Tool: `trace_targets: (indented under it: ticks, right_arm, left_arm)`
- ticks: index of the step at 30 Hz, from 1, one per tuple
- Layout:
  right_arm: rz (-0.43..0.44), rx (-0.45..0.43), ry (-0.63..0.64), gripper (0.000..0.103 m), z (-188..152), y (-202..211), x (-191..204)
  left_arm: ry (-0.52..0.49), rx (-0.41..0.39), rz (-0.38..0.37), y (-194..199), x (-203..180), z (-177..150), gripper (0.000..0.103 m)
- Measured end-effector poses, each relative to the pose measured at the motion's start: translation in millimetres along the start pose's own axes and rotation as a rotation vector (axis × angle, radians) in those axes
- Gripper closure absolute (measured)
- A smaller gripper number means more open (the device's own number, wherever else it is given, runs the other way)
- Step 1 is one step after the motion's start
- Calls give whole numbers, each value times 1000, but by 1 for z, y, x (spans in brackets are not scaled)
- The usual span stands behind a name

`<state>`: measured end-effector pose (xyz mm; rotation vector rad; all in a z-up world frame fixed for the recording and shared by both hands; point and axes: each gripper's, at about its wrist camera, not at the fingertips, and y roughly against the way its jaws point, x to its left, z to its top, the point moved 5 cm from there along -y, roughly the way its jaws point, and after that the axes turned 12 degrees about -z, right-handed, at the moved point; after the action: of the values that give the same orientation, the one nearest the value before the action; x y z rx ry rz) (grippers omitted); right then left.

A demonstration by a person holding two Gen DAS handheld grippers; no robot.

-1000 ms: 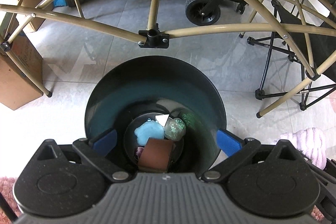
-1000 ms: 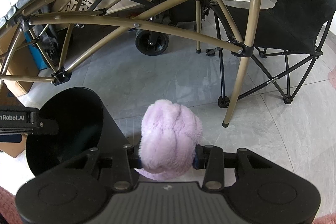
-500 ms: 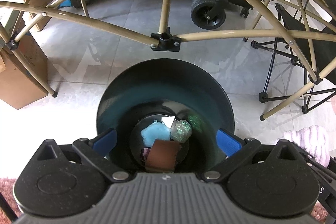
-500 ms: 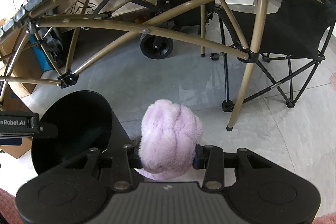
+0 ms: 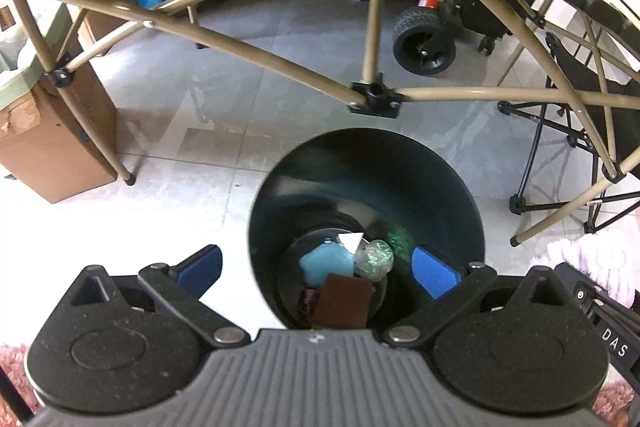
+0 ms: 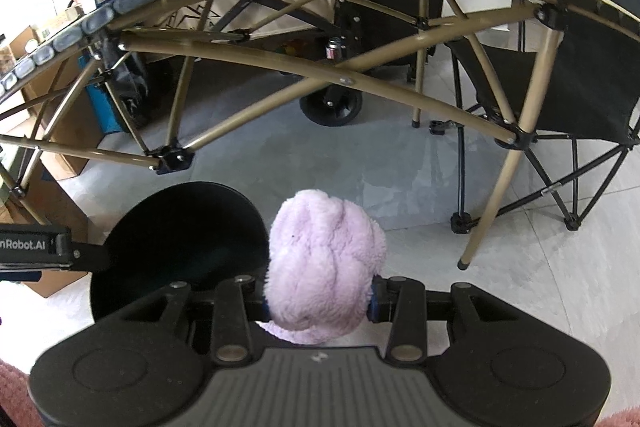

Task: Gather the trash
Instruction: 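Move the right gripper holding the lilac towel over the bin opening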

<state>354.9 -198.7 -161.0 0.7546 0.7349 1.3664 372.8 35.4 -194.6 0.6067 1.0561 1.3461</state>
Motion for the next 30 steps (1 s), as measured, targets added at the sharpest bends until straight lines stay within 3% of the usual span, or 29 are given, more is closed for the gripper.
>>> trace_targets:
  ticks: [30]
  right_arm:
    - [91, 36, 166, 64, -1, 0, 118]
  left_arm:
    - [110, -22, 71, 26, 94, -10, 0]
